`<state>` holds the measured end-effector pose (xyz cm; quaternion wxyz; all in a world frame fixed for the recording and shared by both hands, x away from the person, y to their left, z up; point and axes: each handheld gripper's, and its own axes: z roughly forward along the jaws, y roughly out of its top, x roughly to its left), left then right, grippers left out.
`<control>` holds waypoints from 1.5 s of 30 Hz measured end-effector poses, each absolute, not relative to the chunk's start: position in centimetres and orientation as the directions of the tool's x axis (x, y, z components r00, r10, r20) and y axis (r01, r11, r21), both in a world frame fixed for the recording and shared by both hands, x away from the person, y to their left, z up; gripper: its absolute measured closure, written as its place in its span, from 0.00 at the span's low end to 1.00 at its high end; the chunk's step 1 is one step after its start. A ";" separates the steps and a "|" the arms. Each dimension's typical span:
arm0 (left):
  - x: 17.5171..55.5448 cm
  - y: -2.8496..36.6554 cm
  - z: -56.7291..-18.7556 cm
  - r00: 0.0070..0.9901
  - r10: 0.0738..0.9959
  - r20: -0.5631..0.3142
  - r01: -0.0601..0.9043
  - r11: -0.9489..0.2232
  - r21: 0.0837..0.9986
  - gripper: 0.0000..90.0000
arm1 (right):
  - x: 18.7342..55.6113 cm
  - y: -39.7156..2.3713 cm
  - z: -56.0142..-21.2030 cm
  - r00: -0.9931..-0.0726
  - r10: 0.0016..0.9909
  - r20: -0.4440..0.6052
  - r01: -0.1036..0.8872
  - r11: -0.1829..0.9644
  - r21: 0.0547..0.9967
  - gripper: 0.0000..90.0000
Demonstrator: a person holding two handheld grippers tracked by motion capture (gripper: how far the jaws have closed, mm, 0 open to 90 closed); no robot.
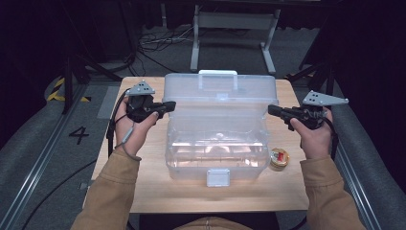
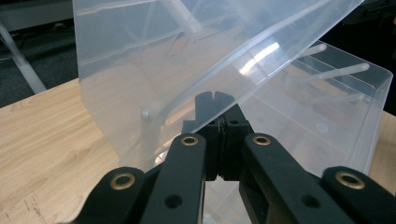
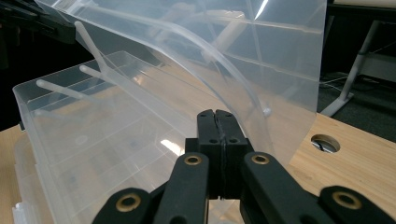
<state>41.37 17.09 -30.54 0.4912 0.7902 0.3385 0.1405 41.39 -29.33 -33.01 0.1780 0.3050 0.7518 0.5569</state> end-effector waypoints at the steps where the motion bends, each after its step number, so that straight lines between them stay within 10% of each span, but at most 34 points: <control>1: 41.4 17.1 -30.5 0.731 0.674 -0.112 0.397 -0.286 0.872 0.99 | 41.5 -29.3 -33.0 -0.750 0.658 0.071 0.261 0.196 0.945 1.00; 24: 41.5 17.1 -30.6 0.732 0.672 -0.116 0.400 -0.287 0.870 0.99 | 40.2 -29.2 -32.9 -0.726 0.688 0.018 0.236 0.224 0.946 0.98; 45: 41.5 17.1 -30.6 0.730 0.673 -0.119 0.405 -0.286 0.868 0.98 | 39.2 -28.6 -32.5 -0.602 0.797 -0.039 0.200 0.198 0.960 0.57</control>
